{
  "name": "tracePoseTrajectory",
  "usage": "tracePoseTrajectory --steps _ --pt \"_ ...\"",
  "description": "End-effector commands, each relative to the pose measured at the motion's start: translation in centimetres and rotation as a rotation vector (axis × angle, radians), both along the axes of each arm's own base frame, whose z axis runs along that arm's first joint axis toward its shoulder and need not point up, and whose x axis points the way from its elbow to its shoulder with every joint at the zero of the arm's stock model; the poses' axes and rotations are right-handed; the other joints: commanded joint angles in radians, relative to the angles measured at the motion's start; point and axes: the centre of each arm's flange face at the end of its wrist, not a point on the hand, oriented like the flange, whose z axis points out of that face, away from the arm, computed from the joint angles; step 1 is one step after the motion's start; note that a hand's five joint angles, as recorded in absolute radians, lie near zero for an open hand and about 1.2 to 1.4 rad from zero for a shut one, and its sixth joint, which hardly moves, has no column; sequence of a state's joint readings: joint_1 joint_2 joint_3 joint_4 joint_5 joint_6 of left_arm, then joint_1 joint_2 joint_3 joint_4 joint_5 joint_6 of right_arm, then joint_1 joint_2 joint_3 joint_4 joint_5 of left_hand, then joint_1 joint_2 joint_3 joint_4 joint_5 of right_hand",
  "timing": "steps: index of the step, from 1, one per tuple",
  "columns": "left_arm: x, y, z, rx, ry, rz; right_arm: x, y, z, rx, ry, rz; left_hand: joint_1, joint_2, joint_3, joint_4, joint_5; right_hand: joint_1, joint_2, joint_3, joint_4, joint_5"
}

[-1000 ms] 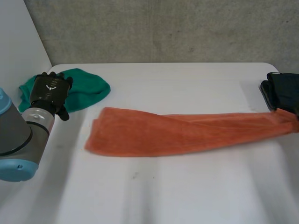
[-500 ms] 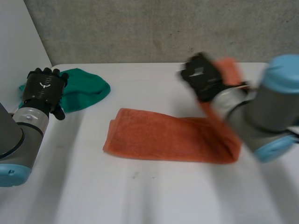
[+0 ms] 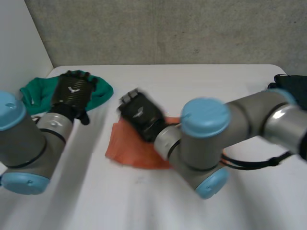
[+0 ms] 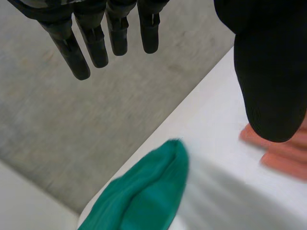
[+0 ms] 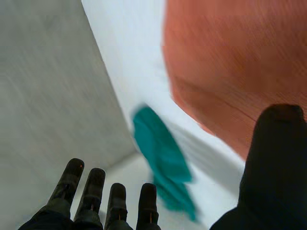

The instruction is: Fold the laundry.

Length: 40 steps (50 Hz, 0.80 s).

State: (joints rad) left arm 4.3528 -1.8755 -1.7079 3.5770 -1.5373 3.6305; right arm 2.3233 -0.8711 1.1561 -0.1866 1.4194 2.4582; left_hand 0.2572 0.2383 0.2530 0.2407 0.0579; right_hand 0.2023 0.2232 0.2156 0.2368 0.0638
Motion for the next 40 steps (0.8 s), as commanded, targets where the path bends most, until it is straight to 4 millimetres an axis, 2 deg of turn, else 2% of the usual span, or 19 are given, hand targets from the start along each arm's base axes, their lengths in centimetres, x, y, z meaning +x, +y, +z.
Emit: tracePoseTrajectory --steps 1,2,5,9,15,17,21,22,24,26,30,34,36,37,40 --pt "-4.7 3.1 -0.4 0.029 0.065 -0.152 -7.5 -3.8 2.7 0.258 -0.206 -0.311 -0.047 -0.028 -0.042 -0.030 -0.022 -0.028 -0.049 -0.041 -0.062 -0.064" --pt "-5.6 3.7 -0.9 0.051 0.081 -0.181 -9.1 -3.4 1.9 0.331 -0.195 -0.353 -0.047 -0.028 -0.042 -0.030 -0.022 -0.028 -0.049 -0.041 -0.062 -0.064" --pt "-7.0 4.1 -2.0 0.082 0.094 -0.215 -10.8 -3.1 0.2 0.394 -0.150 -0.404 -0.047 -0.028 -0.042 -0.030 -0.022 -0.028 -0.049 -0.041 -0.062 -0.064" --pt "-9.0 4.0 -4.7 0.131 0.068 -0.239 -13.1 -3.2 -2.1 0.453 -0.100 -0.473 -0.038 -0.019 -0.034 -0.021 -0.013 -0.028 -0.049 -0.041 -0.062 -0.064" --pt "-9.1 2.5 -6.4 0.167 0.022 -0.168 -14.6 -2.7 -4.7 0.475 -0.066 -0.511 -0.032 -0.013 -0.028 -0.015 -0.007 -0.024 -0.045 -0.037 -0.058 -0.060" --pt "-8.5 2.0 -6.4 0.173 0.003 -0.124 -14.7 -2.6 -5.3 0.463 -0.047 -0.512 -0.035 -0.016 -0.031 -0.018 -0.010 0.111 0.090 0.098 0.076 0.075" --pt "-7.8 2.0 -6.9 0.202 -0.019 -0.096 -15.6 -3.0 -6.2 0.402 0.028 -0.531 -0.038 -0.019 -0.034 -0.021 -0.013 0.902 0.881 0.889 0.868 0.866" --pt "-7.7 2.1 -6.9 0.206 -0.021 -0.096 -16.3 -3.5 -6.2 0.363 0.053 -0.552 -0.038 -0.019 -0.034 -0.021 -0.013 1.191 1.170 1.178 1.157 1.155" --pt "-7.5 2.3 -6.9 0.214 -0.026 -0.092 -16.7 -4.0 -6.0 0.325 0.077 -0.563 -0.041 -0.022 -0.037 -0.024 -0.016 1.194 1.173 1.181 1.159 1.158" --pt "-7.1 2.7 -6.0 0.210 -0.022 -0.091 -16.9 -4.6 -5.5 0.272 0.119 -0.565 -0.044 -0.025 -0.040 -0.027 -0.019 1.194 1.173 1.181 1.159 1.158" --pt "-6.3 3.3 -4.9 0.204 -0.013 -0.083 -16.5 -5.9 -3.9 0.139 0.190 -0.555 -0.047 -0.028 -0.042 -0.030 -0.022 1.194 1.173 1.181 1.159 1.158" --pt "-5.4 3.6 -3.7 0.187 -0.002 -0.069 -14.5 -6.2 -1.5 -0.020 0.266 -0.514 -0.052 -0.034 -0.048 -0.036 -0.028 1.194 1.173 1.181 1.159 1.158" --pt "-4.8 3.7 -2.8 0.172 0.008 -0.056 -12.6 -5.4 -0.3 -0.082 0.279 -0.464 -0.055 -0.036 -0.051 -0.039 -0.031 1.194 1.173 1.181 1.159 1.158" --pt "-4.6 3.6 -2.6 0.170 0.010 -0.052 -10.3 -4.1 0.4 -0.132 0.283 -0.392 -0.055 -0.036 -0.051 -0.039 -0.031 1.194 1.173 1.181 1.159 1.158" --pt "-3.6 3.3 -2.1 0.164 0.014 -0.025 -7.1 -2.0 1.1 -0.192 0.280 -0.283 -0.055 -0.036 -0.051 -0.039 -0.031 1.194 1.173 1.181 1.159 1.158"
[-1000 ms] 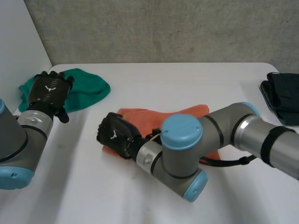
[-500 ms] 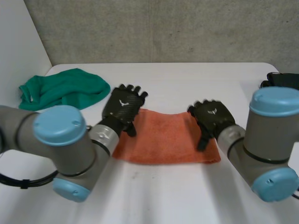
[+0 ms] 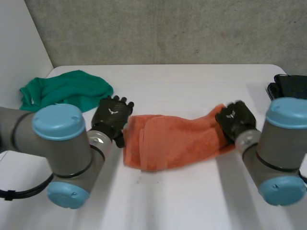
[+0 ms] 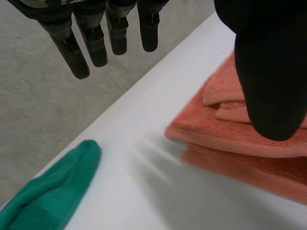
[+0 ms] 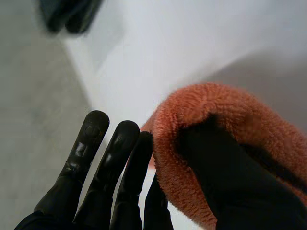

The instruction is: Fold the laundry.

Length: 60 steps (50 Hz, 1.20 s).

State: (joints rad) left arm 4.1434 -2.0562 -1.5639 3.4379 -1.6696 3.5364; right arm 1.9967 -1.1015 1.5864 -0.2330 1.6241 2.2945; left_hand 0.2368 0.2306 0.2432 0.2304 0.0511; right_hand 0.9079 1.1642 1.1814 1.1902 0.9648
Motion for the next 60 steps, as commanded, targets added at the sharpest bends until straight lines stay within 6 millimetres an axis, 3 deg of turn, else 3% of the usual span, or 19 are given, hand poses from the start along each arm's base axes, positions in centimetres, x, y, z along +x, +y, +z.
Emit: tracePoseTrajectory --steps 1,3,6,7,10,11,12,15,18,21,24,27,30,35,43,50,55,60 --pt "2.1 -0.3 1.8 -0.026 0.015 0.051 9.1 4.8 2.9 -0.175 0.087 0.305 -0.035 -0.029 -0.041 -0.029 -0.024 0.488 0.232 0.215 0.206 0.257" --pt "2.7 -0.8 2.0 -0.033 0.018 0.074 11.8 6.8 2.4 -0.192 0.086 0.425 -0.038 -0.032 -0.044 -0.032 -0.027 0.488 0.232 0.215 0.206 0.257" --pt "3.5 -1.6 2.2 -0.036 0.019 0.105 13.8 8.5 1.6 -0.191 0.073 0.542 -0.038 -0.032 -0.044 -0.032 -0.027 0.488 0.232 0.215 0.206 0.257" --pt "3.6 -1.7 2.2 -0.036 0.019 0.109 15.0 10.0 0.6 -0.174 0.065 0.627 -0.038 -0.032 -0.044 -0.032 -0.027 0.488 0.232 0.215 0.206 0.257" --pt "3.9 -2.1 2.3 -0.039 0.020 0.122 16.2 11.9 -0.8 -0.141 0.056 0.729 -0.038 -0.032 -0.044 -0.032 -0.027 0.488 0.232 0.215 0.206 0.257" --pt "4.0 -2.1 2.2 -0.037 0.021 0.124 16.5 12.6 -1.3 -0.130 0.053 0.770 -0.038 -0.032 -0.044 -0.032 -0.027 0.443 0.187 0.169 0.161 0.212" --pt "4.0 -2.1 2.3 -0.038 0.022 0.125 16.4 12.6 -1.3 -0.127 0.052 0.767 -0.041 -0.035 -0.047 -0.035 -0.030 0.146 -0.110 -0.128 -0.136 -0.085" --pt "4.0 -2.3 2.4 -0.043 0.027 0.126 16.0 11.8 -1.0 -0.104 0.026 0.672 -0.047 -0.041 -0.053 -0.040 -0.036 -0.733 -0.990 -1.007 -1.016 -0.965" --pt "3.9 -2.5 2.7 -0.050 0.037 0.125 15.5 11.3 -0.2 -0.059 -0.054 0.570 -0.047 -0.041 -0.053 -0.040 -0.036 -0.733 -0.990 -1.007 -1.016 -0.965" --pt "3.5 -2.4 2.9 -0.061 0.046 0.114 14.1 9.9 1.8 0.042 -0.257 0.443 -0.047 -0.041 -0.053 -0.040 -0.036 -0.733 -0.990 -1.007 -1.016 -0.965" --pt "2.7 -2.0 3.4 -0.076 0.064 0.091 10.9 6.7 4.7 0.140 -0.515 0.292 -0.047 -0.041 -0.053 -0.040 -0.036 -0.733 -0.990 -1.007 -1.016 -0.965" --pt "0.6 -0.5 4.2 -0.084 0.107 0.026 8.2 5.2 7.1 0.216 -0.737 0.199 -0.047 -0.041 -0.053 -0.040 -0.036 -0.733 -0.990 -1.007 -1.016 -0.965" --pt "-1.4 1.1 4.7 -0.073 0.167 -0.036 7.1 4.8 7.7 0.264 -0.812 0.155 -0.047 -0.041 -0.053 -0.040 -0.036 -0.733 -0.990 -1.007 -1.016 -0.965" --pt "-3.0 1.7 4.4 -0.028 0.236 -0.071 5.9 3.9 6.9 0.354 -0.775 0.088 -0.035 -0.029 -0.041 -0.029 -0.024 -0.733 -0.990 -1.007 -1.016 -0.965" --pt "-5.0 -0.1 0.5 0.086 0.178 -0.080 6.7 1.4 3.0 0.455 -0.717 0.009 -0.017 -0.011 -0.024 -0.011 -0.006 -0.733 -0.990 -1.007 -1.016 -0.965" --pt "-3.6 -0.5 -2.4 0.215 0.064 -0.026 7.8 0.8 0.1 0.537 -0.656 -0.007 -0.014 -0.008 -0.021 -0.008 -0.003 -0.733 -0.990 -1.007 -1.016 -0.965" --pt "-2.9 0.2 -3.4 0.255 0.002 -0.014 8.2 0.8 -2.3 0.579 -0.545 0.014 -0.014 -0.008 -0.021 -0.008 -0.003 -0.733 -0.990 -1.007 -1.016 -0.965" --pt "-2.3 0.4 -3.7 0.231 -0.083 0.003 8.2 0.6 -3.5 0.544 -0.431 0.045 -0.017 -0.011 -0.024 -0.011 -0.006 -0.733 -0.990 -1.007 -1.016 -0.965"
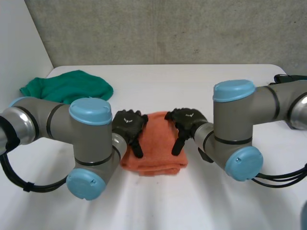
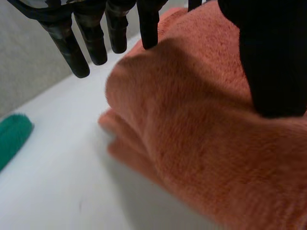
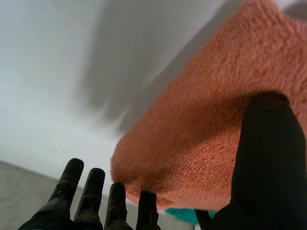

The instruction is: Fold the laundry.

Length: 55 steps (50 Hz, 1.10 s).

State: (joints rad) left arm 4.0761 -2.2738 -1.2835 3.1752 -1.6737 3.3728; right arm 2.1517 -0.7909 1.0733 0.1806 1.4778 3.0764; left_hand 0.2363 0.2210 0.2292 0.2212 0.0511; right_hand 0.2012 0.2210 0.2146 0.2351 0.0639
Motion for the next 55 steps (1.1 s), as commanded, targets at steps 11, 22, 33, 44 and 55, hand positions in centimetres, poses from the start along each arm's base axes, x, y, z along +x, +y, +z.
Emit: tracePoseTrajectory --steps 11,22,33,44,55 --pt "0.8 0.7 0.4 -0.056 -0.144 -0.026 -0.2 -0.1 0.6 -0.139 0.164 0.074 -0.034 -0.019 -0.027 -0.019 -0.024 -0.027 -0.046 -0.040 -0.061 -0.064" --pt "1.1 1.5 11.8 -0.267 0.076 -0.123 -2.2 2.5 6.7 -0.403 0.061 -0.050 -0.043 -0.028 -0.036 -0.028 -0.033 -0.027 -0.046 -0.040 -0.061 -0.064" --pt "2.8 3.2 16.1 -0.091 0.229 -0.311 -0.9 10.1 1.7 -0.358 0.054 0.103 -0.026 -0.010 -0.019 -0.011 -0.015 -0.027 -0.046 -0.040 -0.061 -0.064" --pt "3.0 2.9 16.1 -0.060 0.253 -0.305 1.0 10.8 -3.8 -0.351 0.105 0.168 -0.026 -0.010 -0.019 -0.011 -0.015 -0.027 -0.046 -0.040 -0.061 -0.064" --pt "3.1 2.9 16.0 -0.054 0.253 -0.302 2.4 8.9 -4.0 -0.452 0.130 0.142 -0.029 -0.013 -0.022 -0.014 -0.018 -0.027 -0.046 -0.040 -0.061 -0.064"
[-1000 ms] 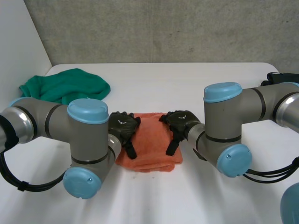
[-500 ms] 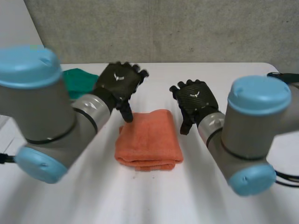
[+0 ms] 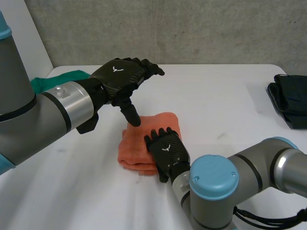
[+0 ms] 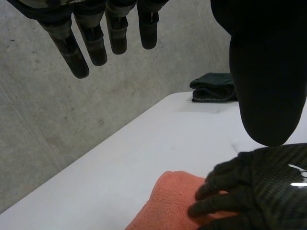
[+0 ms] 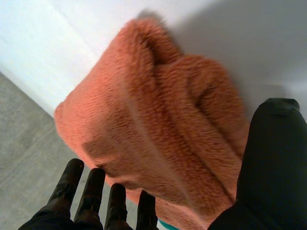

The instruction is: Fold the laundry.

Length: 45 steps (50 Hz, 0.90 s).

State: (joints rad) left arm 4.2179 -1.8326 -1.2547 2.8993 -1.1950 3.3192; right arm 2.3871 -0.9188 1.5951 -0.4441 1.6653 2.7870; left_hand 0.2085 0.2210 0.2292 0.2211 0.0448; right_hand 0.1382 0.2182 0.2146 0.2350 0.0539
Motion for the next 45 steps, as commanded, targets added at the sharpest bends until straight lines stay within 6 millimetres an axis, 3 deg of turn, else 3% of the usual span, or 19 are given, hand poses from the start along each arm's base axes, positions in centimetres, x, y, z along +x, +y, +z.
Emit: tracePoseTrajectory --steps 1,9,32,36,41,45 --pt "0.0 0.0 -0.1 0.001 0.000 0.004 0.9 -1.3 -0.2 -0.065 0.020 -0.011 -0.001 -0.013 -0.022 -0.013 -0.012 0.036 -0.044 -0.040 -0.060 -0.054" --pt "0.0 0.0 -0.1 0.001 0.000 0.002 1.9 -2.2 -1.2 -0.094 0.047 -0.003 -0.001 -0.013 -0.022 -0.013 -0.012 0.036 -0.044 -0.040 -0.060 -0.054" --pt "-0.1 -0.4 0.0 0.023 0.048 0.014 4.7 -5.5 -1.0 -0.133 0.030 -0.006 0.005 -0.008 -0.016 -0.008 -0.006 0.173 0.093 0.096 0.076 0.083" --pt "0.1 -0.9 0.1 0.026 0.068 0.028 5.0 -6.2 -1.4 -0.128 0.034 -0.010 0.008 -0.005 -0.013 -0.005 -0.003 0.451 0.371 0.375 0.354 0.361" --pt "0.2 -1.0 0.0 0.027 0.069 0.033 4.7 -7.7 -1.0 -0.119 0.028 -0.040 0.008 -0.005 -0.013 -0.005 -0.003 1.257 1.177 1.180 1.160 1.167" --pt "0.3 -1.1 0.0 0.027 0.069 0.035 3.1 -9.9 0.1 -0.125 0.025 -0.099 0.008 -0.005 -0.013 -0.005 -0.003 1.258 1.178 1.182 1.161 1.168"
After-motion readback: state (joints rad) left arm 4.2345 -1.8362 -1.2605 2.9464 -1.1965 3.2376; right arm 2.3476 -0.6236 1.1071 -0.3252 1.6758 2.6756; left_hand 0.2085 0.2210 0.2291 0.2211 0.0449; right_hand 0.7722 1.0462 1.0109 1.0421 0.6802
